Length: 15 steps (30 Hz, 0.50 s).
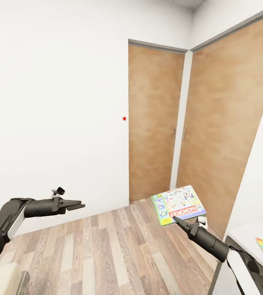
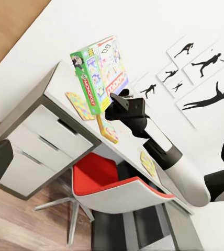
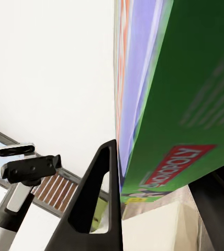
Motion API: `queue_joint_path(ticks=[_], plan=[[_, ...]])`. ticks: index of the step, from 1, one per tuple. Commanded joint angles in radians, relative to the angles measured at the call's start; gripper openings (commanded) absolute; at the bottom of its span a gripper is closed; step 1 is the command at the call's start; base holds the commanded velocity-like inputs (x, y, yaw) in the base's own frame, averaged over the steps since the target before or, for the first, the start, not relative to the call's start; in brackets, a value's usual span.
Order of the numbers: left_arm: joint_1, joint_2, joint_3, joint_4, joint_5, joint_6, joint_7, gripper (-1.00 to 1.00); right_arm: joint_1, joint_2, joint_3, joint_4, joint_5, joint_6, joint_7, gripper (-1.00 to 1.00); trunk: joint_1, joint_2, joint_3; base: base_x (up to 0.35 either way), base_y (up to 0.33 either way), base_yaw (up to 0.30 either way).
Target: Put all the toys in the child's room - the three board games (two on the bed and one on the table), the two jigsaw puzzles on the table, and the tennis ball on the table - inside the toy box on the table in the child's room.
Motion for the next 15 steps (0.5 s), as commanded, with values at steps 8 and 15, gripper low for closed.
queue_joint_path(ticks=[8, 15], plan=[[0.000, 0.001, -0.003, 0.000, 0.002, 0.010, -0.003, 1.00, -0.001, 0.000, -0.001, 0.000, -0.007, 0.007, 0.002, -1.00, 0.000, -0.001, 0.000, -0.001, 0.000, -0.281], [-0.001, 0.001, -0.003, 0.000, 0.002, 0.009, -0.003, 1.00, -0.001, -0.001, -0.001, 0.000, -0.007, 0.007, 0.001, -1.00, 0.000, -0.001, 0.000, -0.013, 0.004, -0.281]])
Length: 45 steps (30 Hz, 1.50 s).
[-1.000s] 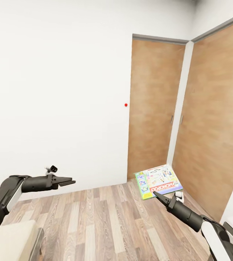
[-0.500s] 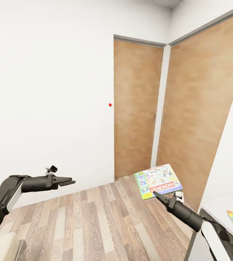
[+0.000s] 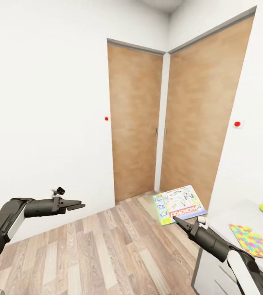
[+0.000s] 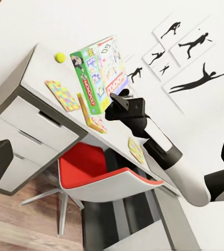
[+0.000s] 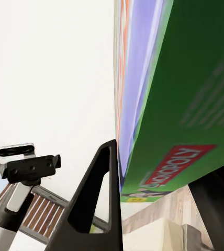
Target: Put all the toys in the child's room - the three board games (two on the bed and one on the table), the two jigsaw puzzles on the table, and the tennis ball on the table - inside the toy box on the table in the child's room.
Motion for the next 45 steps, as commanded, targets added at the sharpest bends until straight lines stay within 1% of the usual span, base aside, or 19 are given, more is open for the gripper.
queue_joint_path(ticks=[1, 33, 45], plan=[[0.000, 0.001, -0.003, 0.000, 0.002, 0.011, -0.003, 1.00, -0.001, 0.000, -0.001, 0.000, -0.007, 0.007, 0.001, -1.00, 0.000, -0.001, 0.000, -0.066, 0.038, -0.281], [-0.001, 0.008, 0.000, 0.004, 0.002, 0.010, -0.003, 1.00, -0.001, -0.001, -0.001, 0.000, -0.007, 0.007, 0.002, -1.00, 0.000, -0.001, 0.000, -0.007, 0.005, -0.281], [-0.001, 0.010, 0.003, 0.006, 0.001, 0.010, -0.003, 1.00, -0.001, -0.001, -0.001, 0.000, -0.007, 0.007, 0.002, -1.00, 0.000, -0.001, 0.003, -0.008, 0.017, -0.281]])
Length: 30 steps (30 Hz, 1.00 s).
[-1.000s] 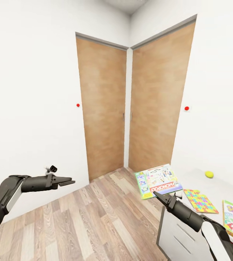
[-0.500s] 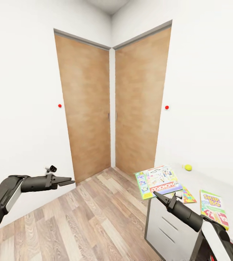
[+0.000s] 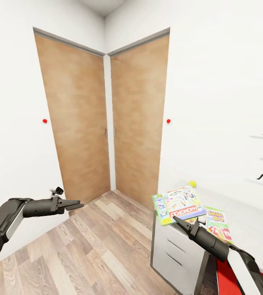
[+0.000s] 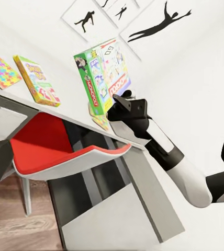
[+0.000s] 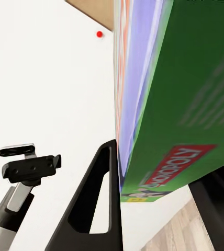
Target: Put all the toys in the child's room - the three board games (two on the bed and one on the table), the two jigsaw puzzles on the table, and the tennis ball on the table - inside the toy box on the table in the child's room.
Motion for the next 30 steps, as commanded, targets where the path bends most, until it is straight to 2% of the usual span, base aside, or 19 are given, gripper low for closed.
queue_joint_path(ticks=[1, 12, 30], plan=[[0.000, 0.001, -0.003, 0.000, 0.002, 0.011, -0.003, 1.00, -0.001, 0.000, -0.001, 0.000, -0.006, 0.007, 0.001, -1.00, 0.000, -0.001, 0.000, -0.057, 0.086, -0.281], [0.000, 0.002, 0.000, 0.002, 0.002, 0.011, -0.003, 1.00, -0.001, 0.001, -0.001, 0.000, -0.006, 0.007, 0.001, -1.00, 0.000, -0.001, 0.004, -0.079, 0.119, -0.281], [0.000, 0.003, 0.002, 0.002, 0.003, 0.011, -0.003, 1.00, -0.001, 0.000, -0.001, 0.000, -0.006, 0.007, 0.001, -1.00, 0.000, -0.001, 0.010, -0.006, 0.009, -0.281]])
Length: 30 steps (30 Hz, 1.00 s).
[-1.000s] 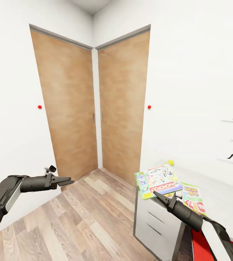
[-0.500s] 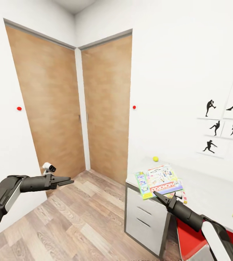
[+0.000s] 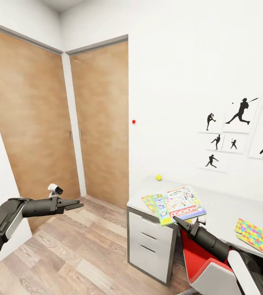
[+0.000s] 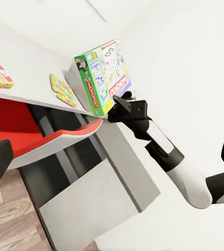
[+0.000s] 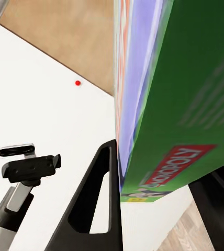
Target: Put all the toys in the child's room - the three board games (two on the bed and one on the table), the two jigsaw puzzles on the table, and the tennis ball on the table - inside the toy box on the table in the child's room.
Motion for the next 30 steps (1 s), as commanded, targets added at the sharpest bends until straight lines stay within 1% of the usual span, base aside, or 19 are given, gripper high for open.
queue_joint_path(ticks=[1, 30], plan=[[0.000, 0.001, -0.003, 0.000, 0.002, 0.011, -0.003, 1.00, -0.001, 0.000, -0.001, 0.000, -0.007, 0.007, 0.001, -1.00, 0.000, -0.001, 0.000, 0.000, 0.000, -0.281], [0.000, 0.005, -0.002, 0.000, 0.003, 0.008, -0.003, 1.00, -0.001, 0.000, -0.001, 0.000, -0.007, 0.007, 0.001, -1.00, 0.000, -0.001, 0.011, 0.000, 0.000, -0.281]])
